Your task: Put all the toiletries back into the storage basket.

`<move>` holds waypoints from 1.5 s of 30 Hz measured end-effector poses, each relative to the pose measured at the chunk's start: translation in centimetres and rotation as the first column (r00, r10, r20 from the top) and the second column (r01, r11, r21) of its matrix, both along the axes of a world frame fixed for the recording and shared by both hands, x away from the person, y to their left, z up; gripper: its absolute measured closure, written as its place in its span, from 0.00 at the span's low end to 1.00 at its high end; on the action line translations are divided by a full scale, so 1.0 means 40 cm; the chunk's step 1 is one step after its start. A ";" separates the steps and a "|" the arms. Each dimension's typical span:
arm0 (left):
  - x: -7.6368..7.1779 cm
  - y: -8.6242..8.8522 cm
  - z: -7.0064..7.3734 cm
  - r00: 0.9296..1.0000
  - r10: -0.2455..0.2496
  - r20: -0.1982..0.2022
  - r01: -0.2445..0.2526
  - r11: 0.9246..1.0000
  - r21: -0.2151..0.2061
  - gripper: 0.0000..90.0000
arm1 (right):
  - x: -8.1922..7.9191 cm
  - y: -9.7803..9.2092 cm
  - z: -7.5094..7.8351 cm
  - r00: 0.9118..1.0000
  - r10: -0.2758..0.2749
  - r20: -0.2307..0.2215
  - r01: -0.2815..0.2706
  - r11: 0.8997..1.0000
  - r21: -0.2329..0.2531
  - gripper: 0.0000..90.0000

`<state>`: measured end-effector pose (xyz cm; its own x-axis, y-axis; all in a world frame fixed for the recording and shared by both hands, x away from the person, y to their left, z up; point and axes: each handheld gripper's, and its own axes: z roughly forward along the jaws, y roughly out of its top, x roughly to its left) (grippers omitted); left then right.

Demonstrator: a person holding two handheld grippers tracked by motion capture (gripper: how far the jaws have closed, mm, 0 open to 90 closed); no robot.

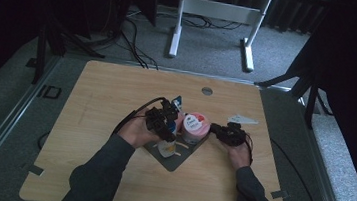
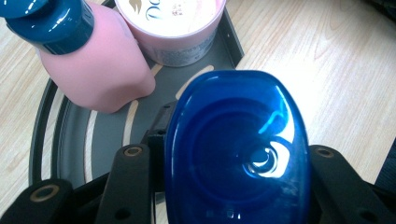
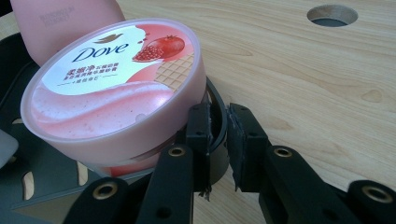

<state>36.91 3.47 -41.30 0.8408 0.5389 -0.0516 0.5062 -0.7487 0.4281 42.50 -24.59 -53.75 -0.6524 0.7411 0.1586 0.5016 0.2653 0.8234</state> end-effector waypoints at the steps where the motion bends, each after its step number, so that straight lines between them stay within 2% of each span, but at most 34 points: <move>1: 0.001 -0.002 -0.001 1.000 0.003 0.000 -0.003 1.000 -0.001 0.61 | 0.000 0.000 0.000 1.000 0.000 0.000 0.000 1.000 0.000 0.88; 15: 0.016 -0.033 -0.005 1.000 0.023 -0.006 -0.023 1.000 0.014 0.61 | 0.000 0.000 0.000 1.000 -0.001 0.000 0.001 1.000 0.000 0.88; 28: 0.028 -0.059 -0.001 0.999 0.033 -0.005 -0.033 0.999 0.012 0.61 | 0.000 0.000 0.000 1.000 0.000 0.000 0.000 1.000 0.000 0.88; 33: 0.032 -0.070 0.006 0.999 0.041 -0.005 -0.041 0.999 -0.001 0.61 | 0.000 0.000 0.000 1.000 0.000 -0.001 0.000 1.000 0.000 0.88; 45: 0.045 -0.090 0.000 0.998 0.064 -0.011 -0.064 0.998 0.001 0.61 | 0.000 0.000 0.000 1.000 0.001 -0.001 -0.001 1.000 -0.001 0.88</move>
<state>38.69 -0.11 -41.32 0.8038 0.5918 -0.0603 0.5579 -0.7149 0.4215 42.51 -24.60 -53.74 -0.6530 0.7406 0.1585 0.5023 0.2670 0.8224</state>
